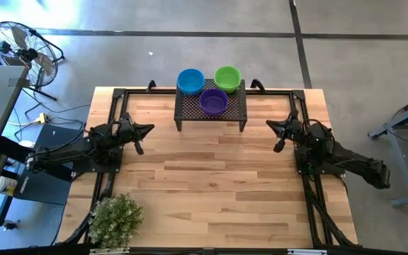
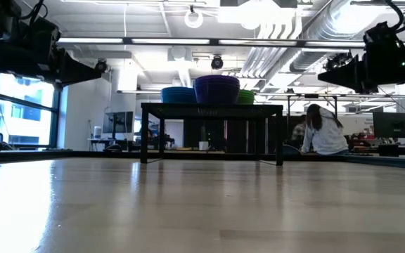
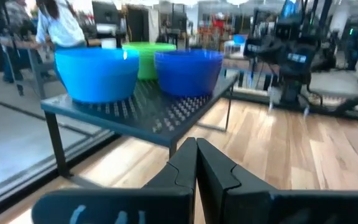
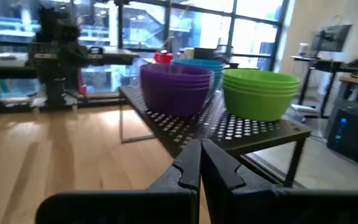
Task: Pick & Place Mini bowls
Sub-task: Return to Home Position
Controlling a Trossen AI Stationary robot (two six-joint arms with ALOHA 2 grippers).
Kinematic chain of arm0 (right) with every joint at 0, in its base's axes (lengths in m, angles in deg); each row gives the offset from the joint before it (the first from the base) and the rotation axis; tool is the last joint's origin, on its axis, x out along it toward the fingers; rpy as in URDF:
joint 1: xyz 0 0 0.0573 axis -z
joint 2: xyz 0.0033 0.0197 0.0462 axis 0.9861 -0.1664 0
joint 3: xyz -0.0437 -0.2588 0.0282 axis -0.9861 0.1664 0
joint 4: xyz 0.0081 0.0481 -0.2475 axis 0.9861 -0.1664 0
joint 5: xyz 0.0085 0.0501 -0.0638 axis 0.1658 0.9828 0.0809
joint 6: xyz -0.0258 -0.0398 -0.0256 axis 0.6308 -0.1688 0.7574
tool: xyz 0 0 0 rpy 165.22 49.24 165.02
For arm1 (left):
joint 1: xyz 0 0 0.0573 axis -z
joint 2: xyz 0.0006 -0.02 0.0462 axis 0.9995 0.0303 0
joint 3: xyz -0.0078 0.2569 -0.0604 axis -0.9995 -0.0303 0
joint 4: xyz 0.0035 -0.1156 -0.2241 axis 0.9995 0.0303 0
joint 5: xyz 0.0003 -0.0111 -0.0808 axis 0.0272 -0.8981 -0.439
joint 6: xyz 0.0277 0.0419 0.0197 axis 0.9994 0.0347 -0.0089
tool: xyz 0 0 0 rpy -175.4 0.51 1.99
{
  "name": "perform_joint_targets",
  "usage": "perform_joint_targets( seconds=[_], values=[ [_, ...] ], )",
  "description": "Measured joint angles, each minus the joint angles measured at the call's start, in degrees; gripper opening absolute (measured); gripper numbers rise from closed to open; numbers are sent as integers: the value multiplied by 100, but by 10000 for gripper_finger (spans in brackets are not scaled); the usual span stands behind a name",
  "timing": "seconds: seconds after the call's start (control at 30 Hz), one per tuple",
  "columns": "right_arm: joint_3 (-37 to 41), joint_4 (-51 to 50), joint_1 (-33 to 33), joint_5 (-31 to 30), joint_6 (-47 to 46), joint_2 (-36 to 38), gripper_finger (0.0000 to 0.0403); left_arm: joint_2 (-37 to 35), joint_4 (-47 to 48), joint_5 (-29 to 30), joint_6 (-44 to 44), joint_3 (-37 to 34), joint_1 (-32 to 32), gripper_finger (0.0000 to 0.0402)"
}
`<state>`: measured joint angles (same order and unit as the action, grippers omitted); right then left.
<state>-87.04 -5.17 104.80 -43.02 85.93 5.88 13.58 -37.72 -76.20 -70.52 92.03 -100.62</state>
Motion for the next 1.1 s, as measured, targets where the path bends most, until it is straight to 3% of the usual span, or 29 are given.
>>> perform_joint_targets(
  seconds=[0.43, 0.73, 1.1],
  values=[
    [0, 38, 3, -466, 552, -79, 0, 61, -388, -132, 6, -161, 0, 0],
    [0, 10, 0, -404, 275, -151, 0, 64, -234, -1603, 39, -166, 2, 0],
    [0, -3, 0, -401, 282, -153, 0, 72, -167, -1254, -251, -128, 0, 0]
  ],
)
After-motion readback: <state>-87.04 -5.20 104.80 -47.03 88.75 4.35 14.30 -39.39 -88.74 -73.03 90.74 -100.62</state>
